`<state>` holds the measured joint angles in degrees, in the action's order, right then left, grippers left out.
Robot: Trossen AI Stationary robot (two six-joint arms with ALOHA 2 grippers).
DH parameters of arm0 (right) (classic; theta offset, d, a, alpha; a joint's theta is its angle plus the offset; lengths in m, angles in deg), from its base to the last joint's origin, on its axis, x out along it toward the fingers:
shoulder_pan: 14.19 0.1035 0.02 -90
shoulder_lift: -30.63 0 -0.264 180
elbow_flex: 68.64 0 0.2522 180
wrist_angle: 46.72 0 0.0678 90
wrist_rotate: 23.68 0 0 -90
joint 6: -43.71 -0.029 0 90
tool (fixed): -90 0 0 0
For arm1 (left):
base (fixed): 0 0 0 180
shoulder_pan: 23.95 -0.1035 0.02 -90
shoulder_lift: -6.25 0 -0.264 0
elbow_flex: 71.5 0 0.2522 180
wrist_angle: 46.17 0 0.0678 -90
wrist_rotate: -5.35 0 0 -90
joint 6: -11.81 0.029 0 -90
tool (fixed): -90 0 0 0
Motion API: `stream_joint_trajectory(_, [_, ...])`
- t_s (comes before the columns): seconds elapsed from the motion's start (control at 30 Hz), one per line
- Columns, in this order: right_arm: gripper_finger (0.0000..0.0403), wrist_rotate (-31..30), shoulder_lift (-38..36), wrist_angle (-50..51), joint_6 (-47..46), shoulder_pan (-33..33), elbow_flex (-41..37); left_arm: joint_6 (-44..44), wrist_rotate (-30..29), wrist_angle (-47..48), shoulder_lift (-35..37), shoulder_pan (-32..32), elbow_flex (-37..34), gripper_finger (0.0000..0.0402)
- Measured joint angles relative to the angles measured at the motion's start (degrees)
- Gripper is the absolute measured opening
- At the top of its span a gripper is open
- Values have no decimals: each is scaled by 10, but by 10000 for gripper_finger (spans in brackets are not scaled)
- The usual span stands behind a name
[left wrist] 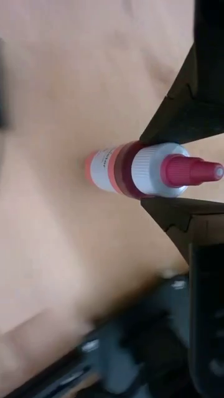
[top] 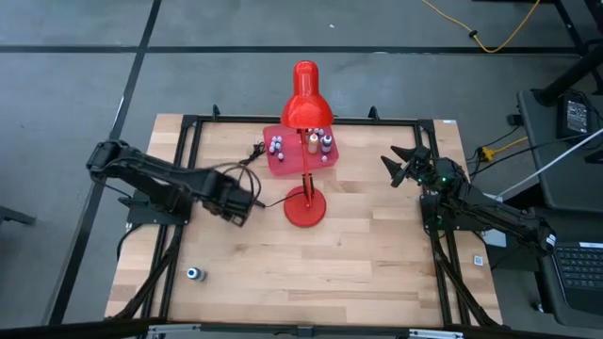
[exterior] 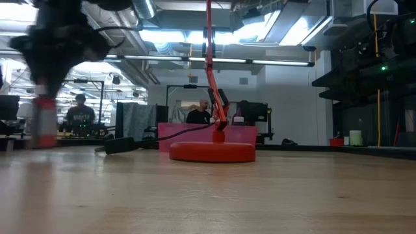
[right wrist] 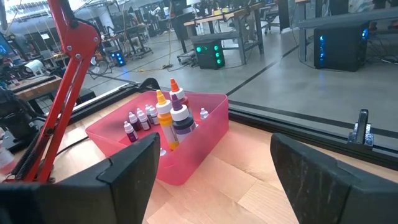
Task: Pick & Place food coloring
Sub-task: Put the large pink food coloring bottle into the red bin
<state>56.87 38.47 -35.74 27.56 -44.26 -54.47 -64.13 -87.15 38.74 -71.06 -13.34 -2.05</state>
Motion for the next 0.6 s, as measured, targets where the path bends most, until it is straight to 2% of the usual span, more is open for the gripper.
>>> stream_joint_trajectory(0.27, [306, 0, 0, 0, 0, 0, 0, 129, -106, -3, 18, -138, 71, 114])
stream_joint_trajectory(0.47, [306, 0, 0, 0, 0, 0, 0, 309, -119, -76, 18, -289, 114, 114])
stream_joint_trajectory(0.6, [306, 0, 0, 0, 0, 0, 0, 428, -83, -146, 3, -385, 120, 114])
